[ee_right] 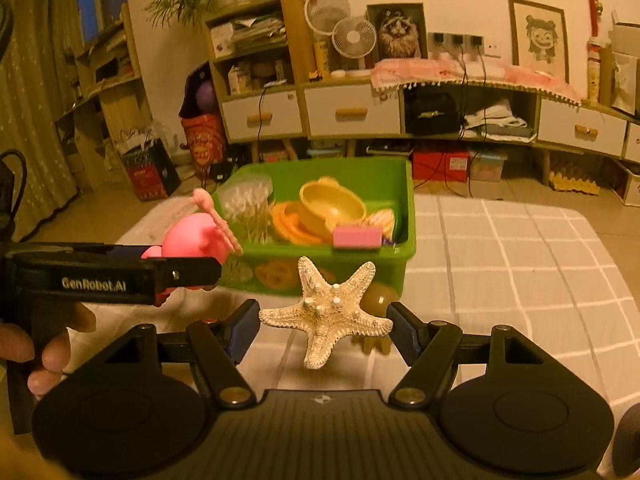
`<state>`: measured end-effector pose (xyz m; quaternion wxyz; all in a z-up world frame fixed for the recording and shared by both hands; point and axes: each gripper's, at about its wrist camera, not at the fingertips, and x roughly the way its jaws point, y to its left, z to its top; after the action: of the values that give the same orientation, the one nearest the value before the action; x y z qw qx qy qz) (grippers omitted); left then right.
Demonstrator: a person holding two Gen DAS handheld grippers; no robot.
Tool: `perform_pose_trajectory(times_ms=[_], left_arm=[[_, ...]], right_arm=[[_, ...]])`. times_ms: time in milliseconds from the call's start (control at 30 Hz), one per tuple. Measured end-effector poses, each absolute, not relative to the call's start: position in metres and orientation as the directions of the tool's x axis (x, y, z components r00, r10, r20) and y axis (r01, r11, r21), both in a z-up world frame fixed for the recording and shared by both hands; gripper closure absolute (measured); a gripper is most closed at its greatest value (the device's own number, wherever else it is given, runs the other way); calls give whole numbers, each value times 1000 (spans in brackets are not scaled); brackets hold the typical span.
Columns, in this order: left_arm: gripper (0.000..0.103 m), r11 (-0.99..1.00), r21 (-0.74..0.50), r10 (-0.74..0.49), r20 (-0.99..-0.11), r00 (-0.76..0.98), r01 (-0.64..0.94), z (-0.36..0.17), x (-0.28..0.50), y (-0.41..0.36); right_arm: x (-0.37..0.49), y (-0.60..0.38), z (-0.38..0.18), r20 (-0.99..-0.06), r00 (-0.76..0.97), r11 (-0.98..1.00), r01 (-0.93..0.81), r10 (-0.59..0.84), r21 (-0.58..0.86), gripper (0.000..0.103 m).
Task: Organize rigid objects
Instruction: 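Grasp the pink pig toy with the left tool while the right tool grasps the white starfish, then carry the pink pig and starfish over the green tub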
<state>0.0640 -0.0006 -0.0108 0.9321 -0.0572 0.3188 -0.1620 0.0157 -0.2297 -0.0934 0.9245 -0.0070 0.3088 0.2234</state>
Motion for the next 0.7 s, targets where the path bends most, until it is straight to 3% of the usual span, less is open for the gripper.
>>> perform_pose_trajectory(times_ms=[233,700], left_arm=[[18,935,-239,-354,-572,740,263,6,90,-4],[18,934,-152,-319,-763,563,324,-7,160,-23]], right_arm=[[31,-235,-85,-561,729,913,-385,393,139,50],[79,-240,-67,-554,733,918,-315,396,239,50]])
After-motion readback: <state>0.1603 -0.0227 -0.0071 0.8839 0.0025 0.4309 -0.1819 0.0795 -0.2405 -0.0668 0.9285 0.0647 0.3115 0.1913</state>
